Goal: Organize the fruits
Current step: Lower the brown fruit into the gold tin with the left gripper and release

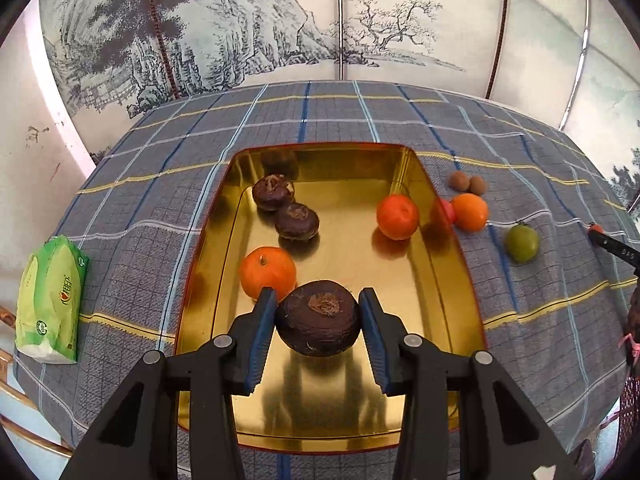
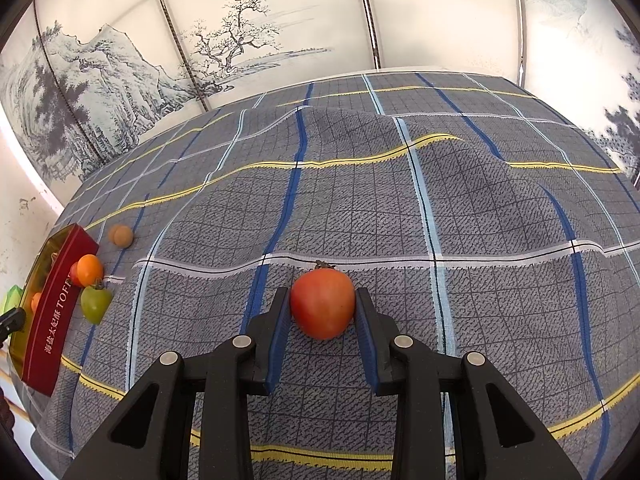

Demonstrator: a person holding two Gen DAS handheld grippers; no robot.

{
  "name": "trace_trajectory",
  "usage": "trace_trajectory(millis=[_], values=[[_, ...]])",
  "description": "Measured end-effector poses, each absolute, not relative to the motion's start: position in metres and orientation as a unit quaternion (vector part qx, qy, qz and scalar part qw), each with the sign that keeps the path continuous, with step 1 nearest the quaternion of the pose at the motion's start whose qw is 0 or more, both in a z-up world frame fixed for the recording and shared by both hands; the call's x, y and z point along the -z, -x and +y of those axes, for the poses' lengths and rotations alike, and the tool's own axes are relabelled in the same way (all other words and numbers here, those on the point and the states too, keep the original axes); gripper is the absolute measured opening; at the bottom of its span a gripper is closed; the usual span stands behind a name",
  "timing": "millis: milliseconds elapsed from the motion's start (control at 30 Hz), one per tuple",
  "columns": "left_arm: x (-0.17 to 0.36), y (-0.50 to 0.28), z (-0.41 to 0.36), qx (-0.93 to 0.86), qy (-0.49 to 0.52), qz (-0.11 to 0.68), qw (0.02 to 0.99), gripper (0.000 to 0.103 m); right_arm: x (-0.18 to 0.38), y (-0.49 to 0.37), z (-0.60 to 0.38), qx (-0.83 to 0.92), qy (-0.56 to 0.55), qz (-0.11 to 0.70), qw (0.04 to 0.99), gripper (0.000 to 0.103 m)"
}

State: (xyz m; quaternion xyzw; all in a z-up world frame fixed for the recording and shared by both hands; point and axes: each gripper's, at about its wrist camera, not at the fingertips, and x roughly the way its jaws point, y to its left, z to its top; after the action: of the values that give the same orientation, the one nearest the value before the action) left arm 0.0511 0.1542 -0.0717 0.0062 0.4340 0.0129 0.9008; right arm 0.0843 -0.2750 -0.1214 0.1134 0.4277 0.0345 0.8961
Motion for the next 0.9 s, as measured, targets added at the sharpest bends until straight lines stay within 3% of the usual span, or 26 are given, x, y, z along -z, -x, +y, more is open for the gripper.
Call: trace_trajectory(millis=[900], values=[[0.089,-0.062,0.169,-0.023,-0.015,0.427,0.904,0.038,0.121,-0.085,-0.274,-0.034,-0.112,0.428,0.896,0.033]])
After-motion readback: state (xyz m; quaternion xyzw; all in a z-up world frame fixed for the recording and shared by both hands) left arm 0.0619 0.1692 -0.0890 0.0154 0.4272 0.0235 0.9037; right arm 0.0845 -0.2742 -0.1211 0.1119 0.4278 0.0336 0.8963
